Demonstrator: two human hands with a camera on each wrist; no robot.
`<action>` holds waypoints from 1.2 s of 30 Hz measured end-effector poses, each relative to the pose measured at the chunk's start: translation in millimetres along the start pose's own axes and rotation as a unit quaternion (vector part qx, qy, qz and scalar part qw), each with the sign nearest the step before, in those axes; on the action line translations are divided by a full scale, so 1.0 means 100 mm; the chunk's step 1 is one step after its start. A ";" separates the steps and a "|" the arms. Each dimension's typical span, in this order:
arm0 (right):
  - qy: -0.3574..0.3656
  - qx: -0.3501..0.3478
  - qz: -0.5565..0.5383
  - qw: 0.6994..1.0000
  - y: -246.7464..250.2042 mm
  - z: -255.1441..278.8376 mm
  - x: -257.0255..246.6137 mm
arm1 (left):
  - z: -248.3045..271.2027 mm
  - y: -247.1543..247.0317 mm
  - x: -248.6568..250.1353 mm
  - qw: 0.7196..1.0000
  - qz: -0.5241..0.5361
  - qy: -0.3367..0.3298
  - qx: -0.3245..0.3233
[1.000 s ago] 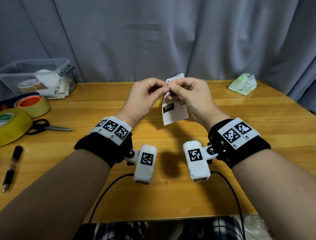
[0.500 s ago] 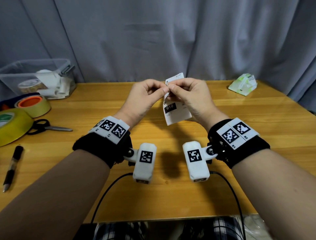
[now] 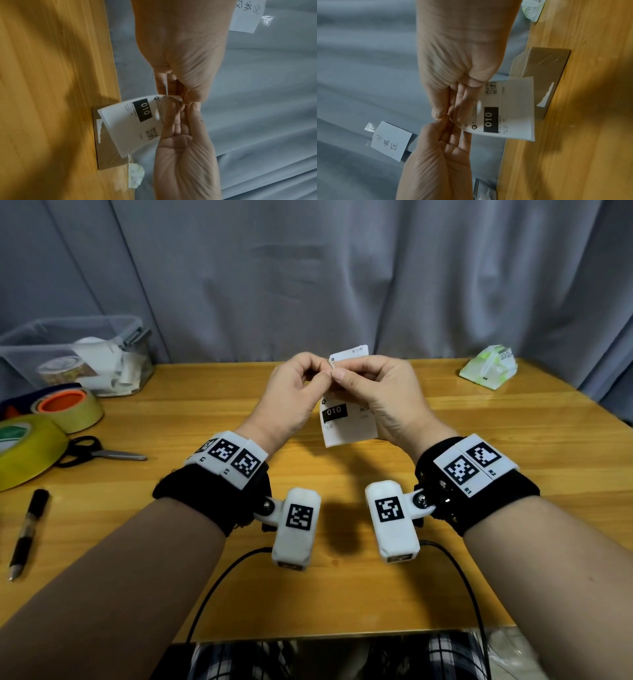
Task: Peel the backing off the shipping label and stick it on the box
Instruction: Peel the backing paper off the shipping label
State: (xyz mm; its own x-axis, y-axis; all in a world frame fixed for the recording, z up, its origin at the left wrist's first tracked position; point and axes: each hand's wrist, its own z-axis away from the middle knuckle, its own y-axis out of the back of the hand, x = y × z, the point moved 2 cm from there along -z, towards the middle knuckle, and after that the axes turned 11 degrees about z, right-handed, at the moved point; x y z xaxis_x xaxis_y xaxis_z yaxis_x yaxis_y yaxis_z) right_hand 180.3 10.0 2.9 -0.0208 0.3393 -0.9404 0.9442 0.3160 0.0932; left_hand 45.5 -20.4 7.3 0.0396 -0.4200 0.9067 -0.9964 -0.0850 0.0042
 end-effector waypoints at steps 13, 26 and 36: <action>-0.004 0.031 0.053 0.998 -0.02 -0.03 0.03 | 0.00 -0.03 0.00 0.999 0.023 0.023 0.041; 0.014 0.023 0.214 0.976 0.03 -0.10 0.09 | -0.07 0.08 -0.03 0.994 -0.098 0.055 0.007; -0.030 0.057 0.132 0.989 0.01 -0.10 0.13 | -0.04 0.05 -0.05 0.994 -0.015 0.106 0.025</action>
State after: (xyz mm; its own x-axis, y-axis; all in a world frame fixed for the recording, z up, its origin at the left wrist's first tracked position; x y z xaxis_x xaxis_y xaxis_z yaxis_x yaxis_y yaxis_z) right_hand 177.8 23.9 -5.4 0.2468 0.3430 -0.9063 0.9455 0.1200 0.3029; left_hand 40.2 -14.9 4.0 0.0462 -0.2170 0.9751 -0.9897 -0.1421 0.0153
